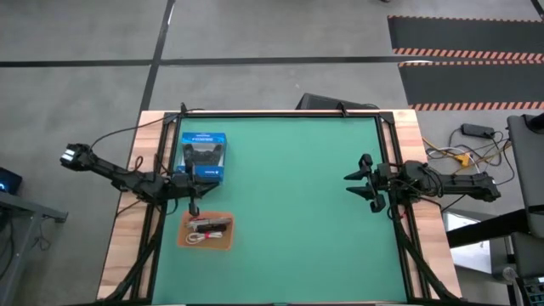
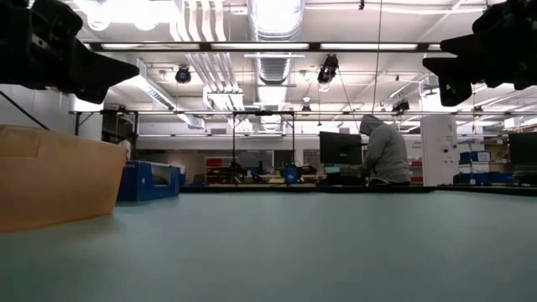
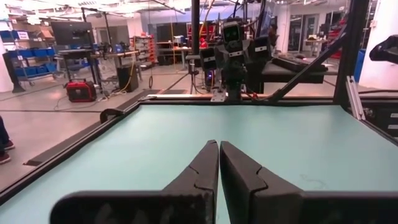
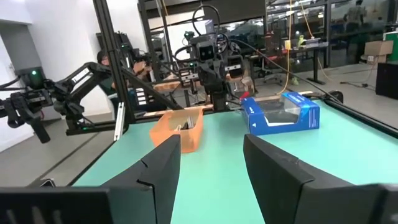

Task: Pick and place USB-C Cables
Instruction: Return to Home Position

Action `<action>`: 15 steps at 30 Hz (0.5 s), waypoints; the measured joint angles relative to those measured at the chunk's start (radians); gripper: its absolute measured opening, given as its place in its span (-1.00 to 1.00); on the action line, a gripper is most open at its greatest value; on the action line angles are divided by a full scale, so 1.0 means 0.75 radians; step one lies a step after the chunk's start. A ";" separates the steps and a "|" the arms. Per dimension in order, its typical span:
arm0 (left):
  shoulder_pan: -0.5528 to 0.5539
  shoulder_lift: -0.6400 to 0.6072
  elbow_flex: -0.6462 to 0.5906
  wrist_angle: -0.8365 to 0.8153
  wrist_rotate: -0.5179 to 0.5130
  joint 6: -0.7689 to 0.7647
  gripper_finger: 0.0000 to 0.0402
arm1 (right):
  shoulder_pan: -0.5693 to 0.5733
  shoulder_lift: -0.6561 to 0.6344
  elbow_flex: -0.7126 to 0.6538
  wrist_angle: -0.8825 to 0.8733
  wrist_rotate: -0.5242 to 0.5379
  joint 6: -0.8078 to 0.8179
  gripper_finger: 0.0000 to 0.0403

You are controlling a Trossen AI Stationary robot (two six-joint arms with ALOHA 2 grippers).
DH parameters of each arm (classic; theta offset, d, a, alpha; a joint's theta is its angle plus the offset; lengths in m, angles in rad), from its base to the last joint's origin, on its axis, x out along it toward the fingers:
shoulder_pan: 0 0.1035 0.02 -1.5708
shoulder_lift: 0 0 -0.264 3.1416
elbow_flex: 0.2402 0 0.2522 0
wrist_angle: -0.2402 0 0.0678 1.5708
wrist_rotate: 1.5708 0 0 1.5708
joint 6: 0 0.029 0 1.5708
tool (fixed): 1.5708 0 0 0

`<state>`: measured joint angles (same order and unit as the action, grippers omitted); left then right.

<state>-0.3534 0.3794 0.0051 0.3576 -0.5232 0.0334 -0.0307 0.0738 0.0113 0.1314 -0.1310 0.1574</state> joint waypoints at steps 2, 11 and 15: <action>0.000 0.010 0.000 0.000 0.000 0.000 -1.00 | 0.000 0.000 0.000 0.000 0.000 0.000 -0.17; 0.000 0.055 -0.001 0.000 0.000 0.000 -1.00 | 0.000 0.000 -0.001 0.000 0.000 0.000 -0.16; 0.000 0.078 -0.001 0.000 0.000 0.000 -1.00 | 0.000 0.000 -0.001 0.000 0.000 0.000 -0.16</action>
<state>-0.3534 0.4377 0.0044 0.3576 -0.5232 0.0334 -0.0307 0.0738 0.0109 0.1313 -0.1310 0.1573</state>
